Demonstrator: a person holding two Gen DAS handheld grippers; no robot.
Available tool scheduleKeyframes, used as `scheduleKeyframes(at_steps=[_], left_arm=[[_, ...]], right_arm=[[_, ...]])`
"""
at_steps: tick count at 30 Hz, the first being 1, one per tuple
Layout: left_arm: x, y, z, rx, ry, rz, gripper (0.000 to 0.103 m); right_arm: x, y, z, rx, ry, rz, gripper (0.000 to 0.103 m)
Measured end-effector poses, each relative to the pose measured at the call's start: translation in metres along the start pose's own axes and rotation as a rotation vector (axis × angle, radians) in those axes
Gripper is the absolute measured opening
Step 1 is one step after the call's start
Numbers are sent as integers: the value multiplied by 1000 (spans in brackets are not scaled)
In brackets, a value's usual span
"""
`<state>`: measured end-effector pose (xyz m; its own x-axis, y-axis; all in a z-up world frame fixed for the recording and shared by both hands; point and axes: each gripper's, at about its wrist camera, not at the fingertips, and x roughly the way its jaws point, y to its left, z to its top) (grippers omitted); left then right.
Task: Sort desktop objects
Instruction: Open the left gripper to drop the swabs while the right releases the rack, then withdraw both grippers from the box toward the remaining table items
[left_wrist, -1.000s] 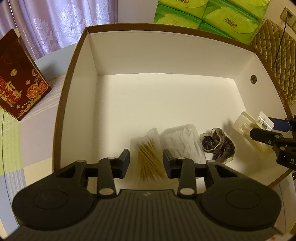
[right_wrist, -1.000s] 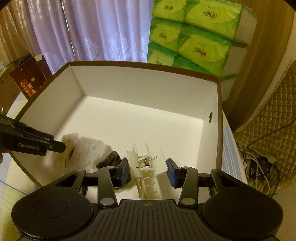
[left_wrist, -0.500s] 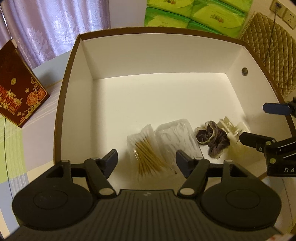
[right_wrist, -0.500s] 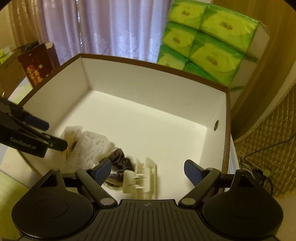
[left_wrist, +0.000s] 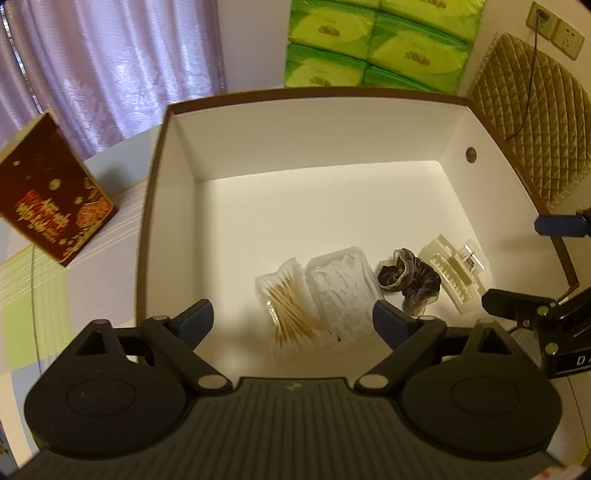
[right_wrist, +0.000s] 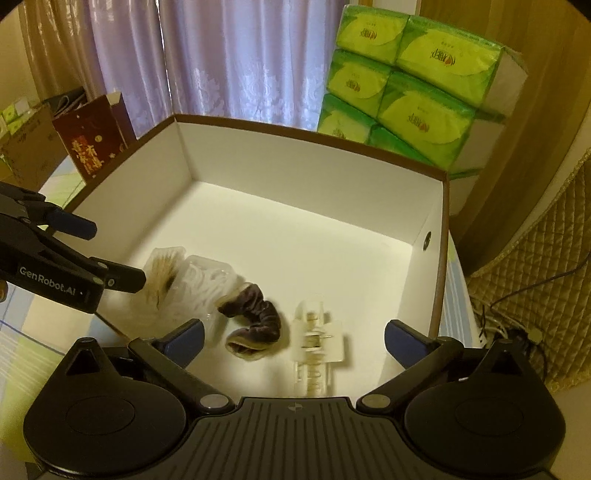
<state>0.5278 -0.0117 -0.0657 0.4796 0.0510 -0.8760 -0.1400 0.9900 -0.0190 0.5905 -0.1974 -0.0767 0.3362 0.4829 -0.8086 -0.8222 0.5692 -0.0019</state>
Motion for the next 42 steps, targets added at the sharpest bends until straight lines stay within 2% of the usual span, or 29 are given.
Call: scheduleKeyframes(at_steps=[7,20,42], left_arm=[[-24,1,-6,-21,-38,30,94],[-75,-6,-22,-53,-142,7,94],[-167,-11,-91,-98,-289,15,94]], right_arm=[[-16,2,-2,33,-28,0,101],[-55,9,-6,61,-113,-30,101],[-139,45,-41,72,-253,-1,101]])
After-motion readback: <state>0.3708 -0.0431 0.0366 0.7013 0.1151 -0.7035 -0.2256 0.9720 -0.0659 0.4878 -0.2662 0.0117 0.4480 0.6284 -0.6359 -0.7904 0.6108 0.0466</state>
